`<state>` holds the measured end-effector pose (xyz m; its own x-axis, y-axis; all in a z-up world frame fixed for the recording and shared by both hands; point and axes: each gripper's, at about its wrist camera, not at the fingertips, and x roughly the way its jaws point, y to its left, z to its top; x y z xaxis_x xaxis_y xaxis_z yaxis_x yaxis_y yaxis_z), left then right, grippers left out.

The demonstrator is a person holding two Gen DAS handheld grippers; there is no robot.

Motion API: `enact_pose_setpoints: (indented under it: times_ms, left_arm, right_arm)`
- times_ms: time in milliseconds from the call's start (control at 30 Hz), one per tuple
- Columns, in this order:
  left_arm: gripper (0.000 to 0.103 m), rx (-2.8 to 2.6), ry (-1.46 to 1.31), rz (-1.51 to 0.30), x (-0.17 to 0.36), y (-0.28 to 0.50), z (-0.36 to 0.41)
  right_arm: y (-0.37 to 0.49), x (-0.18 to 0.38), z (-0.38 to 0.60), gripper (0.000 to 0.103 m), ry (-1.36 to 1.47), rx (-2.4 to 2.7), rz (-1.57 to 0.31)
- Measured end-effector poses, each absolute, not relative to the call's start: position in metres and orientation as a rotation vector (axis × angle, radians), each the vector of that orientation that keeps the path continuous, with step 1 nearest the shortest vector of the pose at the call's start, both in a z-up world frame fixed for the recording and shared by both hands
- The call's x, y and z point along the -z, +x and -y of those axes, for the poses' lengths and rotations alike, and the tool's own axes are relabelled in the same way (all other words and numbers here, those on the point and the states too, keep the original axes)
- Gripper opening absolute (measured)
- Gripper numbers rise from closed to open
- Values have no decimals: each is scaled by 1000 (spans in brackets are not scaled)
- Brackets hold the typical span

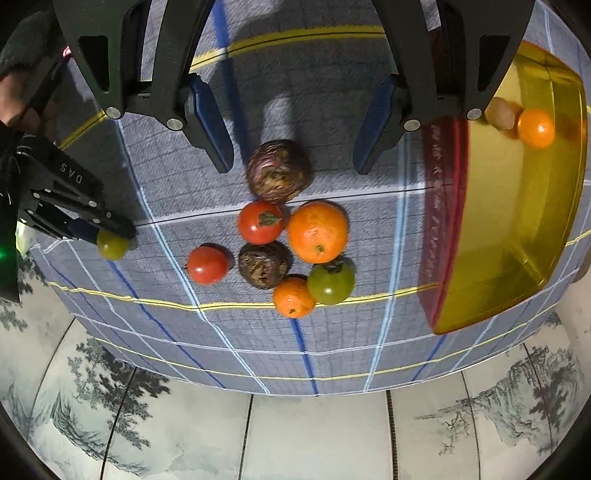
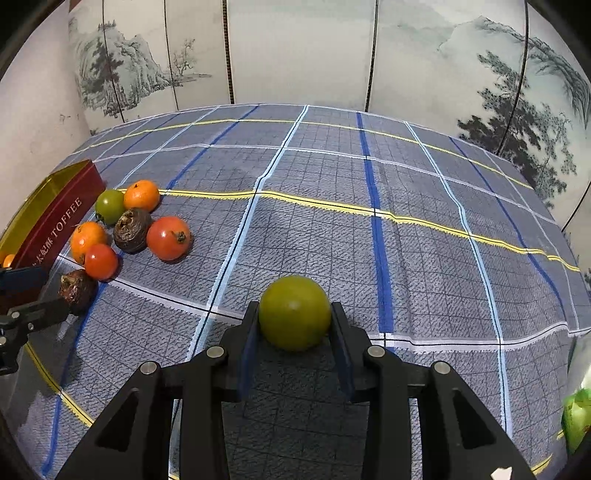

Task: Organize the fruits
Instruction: 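Grasp and lift the brown wrinkled fruit with the left gripper while the right holds the green tomato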

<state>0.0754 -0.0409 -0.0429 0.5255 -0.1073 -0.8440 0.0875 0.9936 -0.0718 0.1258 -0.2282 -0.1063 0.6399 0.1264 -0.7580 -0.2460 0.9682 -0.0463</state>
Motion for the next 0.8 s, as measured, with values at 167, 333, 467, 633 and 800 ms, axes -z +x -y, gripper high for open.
enact_pose_setpoints:
  times_ms: [167, 333, 467, 633, 800]
  left_arm:
    - [68, 131, -2, -1016, 47, 82, 50]
    - [65, 134, 0, -1024, 53, 88, 53]
    - [56, 137, -16, -1029, 58, 90, 52]
    - [47, 135, -7, -1011, 59, 90, 52]
    - [41, 136, -14, -1005, 58, 85, 49]
  right_arm:
    - [126, 107, 230, 34, -143, -218, -852]
    - [126, 107, 229, 35, -142, -218, -852]
    - [126, 107, 229, 35, -142, -219, -853]
    - [126, 107, 230, 35, -142, -219, -853]
    - [127, 107, 230, 35, -142, -220, -853]
